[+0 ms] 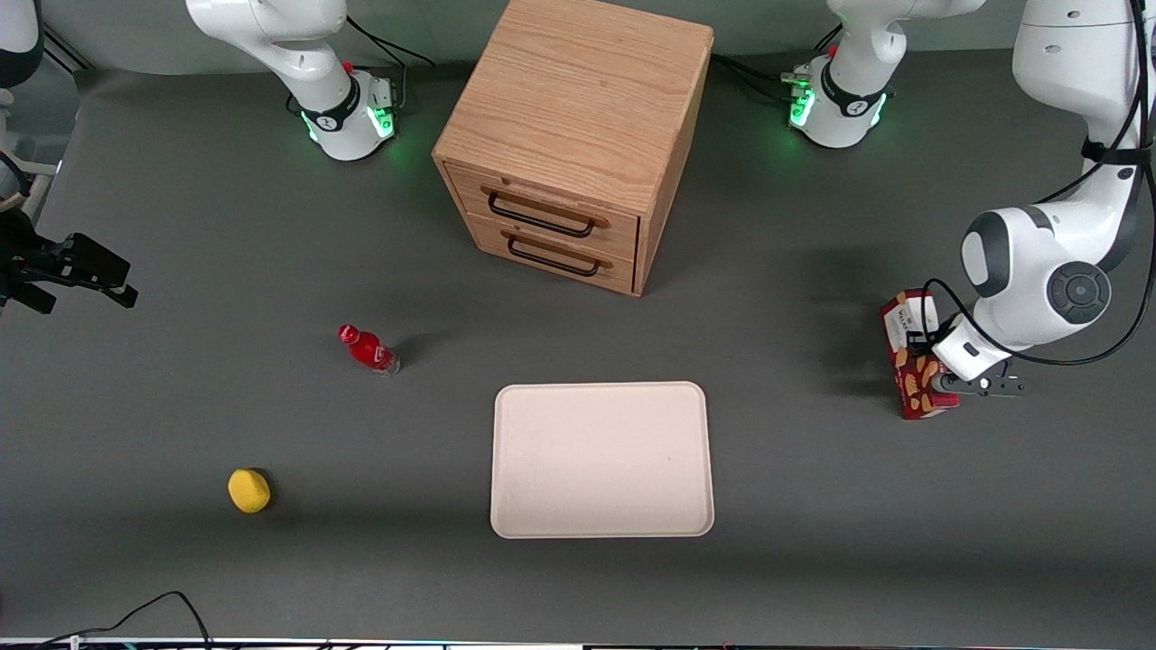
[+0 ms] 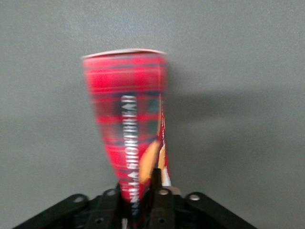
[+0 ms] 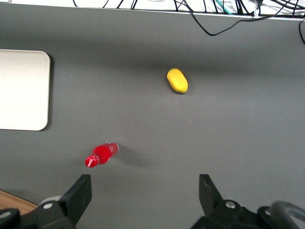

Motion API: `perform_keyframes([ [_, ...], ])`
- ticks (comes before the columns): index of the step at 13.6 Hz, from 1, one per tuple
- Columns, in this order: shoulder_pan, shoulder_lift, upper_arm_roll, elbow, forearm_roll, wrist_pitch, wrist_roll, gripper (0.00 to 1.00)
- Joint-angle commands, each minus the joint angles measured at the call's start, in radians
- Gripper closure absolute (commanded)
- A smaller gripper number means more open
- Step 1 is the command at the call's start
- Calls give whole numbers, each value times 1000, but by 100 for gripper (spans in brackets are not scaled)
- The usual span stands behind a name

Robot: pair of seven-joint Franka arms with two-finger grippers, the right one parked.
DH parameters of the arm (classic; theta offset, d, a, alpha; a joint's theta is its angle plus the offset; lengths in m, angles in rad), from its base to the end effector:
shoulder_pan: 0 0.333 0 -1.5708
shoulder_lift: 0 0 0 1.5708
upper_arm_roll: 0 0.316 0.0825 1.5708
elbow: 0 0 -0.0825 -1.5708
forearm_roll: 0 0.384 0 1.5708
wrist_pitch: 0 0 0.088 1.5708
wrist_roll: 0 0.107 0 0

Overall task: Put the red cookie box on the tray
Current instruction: 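Move the open left gripper down over the red shortbread box, then lift the box with the left gripper and carry it toward the white tray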

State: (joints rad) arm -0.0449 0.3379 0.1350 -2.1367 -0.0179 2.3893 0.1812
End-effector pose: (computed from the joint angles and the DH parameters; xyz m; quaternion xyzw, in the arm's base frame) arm 0.5615 0.0504 0.2407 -0.9982 0.0416 0.0429 0.0109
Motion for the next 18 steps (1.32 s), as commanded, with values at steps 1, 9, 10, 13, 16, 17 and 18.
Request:
perform_keyframes([
  [1, -1, -62, 6, 17, -17, -71, 29, 100],
  [9, -6, -68, -145, 783, -17, -909, -220, 100],
  [10, -6, -65, -203, 816, -20, -921, -314, 100],
  [13, -7, -16, -375, 843, -45, -891, -562, 100],
  [16, -15, 134, -530, 860, -28, -645, -763, 100],
  [17, -23, 192, -560, 856, 16, -534, -799, 100],
  [18, -30, 257, -587, 850, 70, -433, -810, 100],
])
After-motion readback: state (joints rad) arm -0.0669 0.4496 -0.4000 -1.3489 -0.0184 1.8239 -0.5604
